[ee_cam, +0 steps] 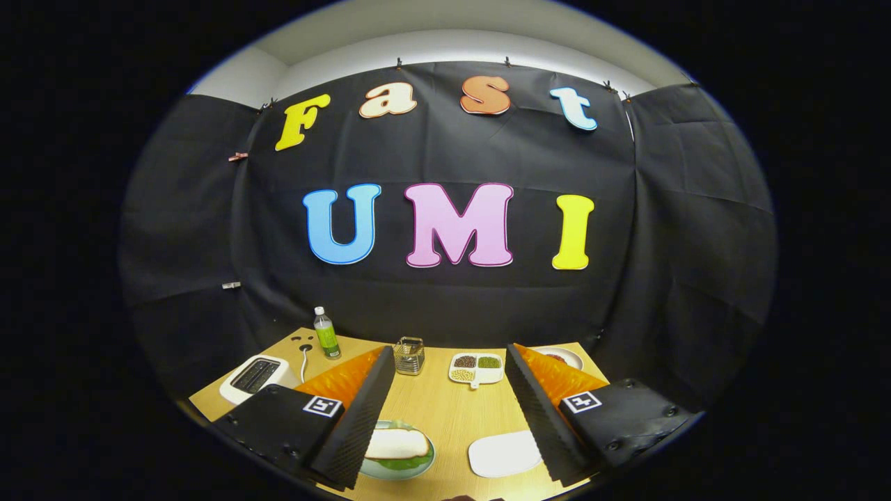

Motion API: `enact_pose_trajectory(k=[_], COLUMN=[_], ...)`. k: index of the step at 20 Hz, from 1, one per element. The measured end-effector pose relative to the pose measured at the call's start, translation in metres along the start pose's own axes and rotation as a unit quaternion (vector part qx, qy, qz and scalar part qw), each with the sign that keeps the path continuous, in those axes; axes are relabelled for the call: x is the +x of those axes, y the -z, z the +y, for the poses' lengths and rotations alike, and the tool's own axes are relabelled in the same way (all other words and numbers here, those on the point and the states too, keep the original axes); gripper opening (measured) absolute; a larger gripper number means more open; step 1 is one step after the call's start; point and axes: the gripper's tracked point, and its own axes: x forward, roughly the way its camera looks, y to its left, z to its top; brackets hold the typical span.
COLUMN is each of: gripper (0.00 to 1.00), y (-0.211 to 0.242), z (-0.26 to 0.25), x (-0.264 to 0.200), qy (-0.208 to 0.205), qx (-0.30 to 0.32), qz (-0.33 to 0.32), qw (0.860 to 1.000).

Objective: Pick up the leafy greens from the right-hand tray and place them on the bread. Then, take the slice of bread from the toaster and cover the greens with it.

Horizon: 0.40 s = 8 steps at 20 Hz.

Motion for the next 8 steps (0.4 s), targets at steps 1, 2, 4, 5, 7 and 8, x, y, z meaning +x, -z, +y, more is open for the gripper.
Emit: enact_pose_trajectory(k=[1,2,4,5,7,8], gripper=[0.98,0.98,0.99,0.99,0.98,0.98], y=[0.001,0.002,0.001,0.001,0.002,0.003], z=[-0.001,-0.004,-0.01,-0.011,-0.013,-0.014], x=[0.0,0.001,0.002,0.002,0.001,0.002], qy=[-0.002,-0.003,-0.002,-0.002,-0.005,-0.006], qx=[0.005,0.008,0.006,0.005,0.008,0.011], qz=[0.001,0.001,-0.002,-0.003,-0.002,-0.001], qw=[1.0,1.0,1.0,1.0,1.0,1.0])
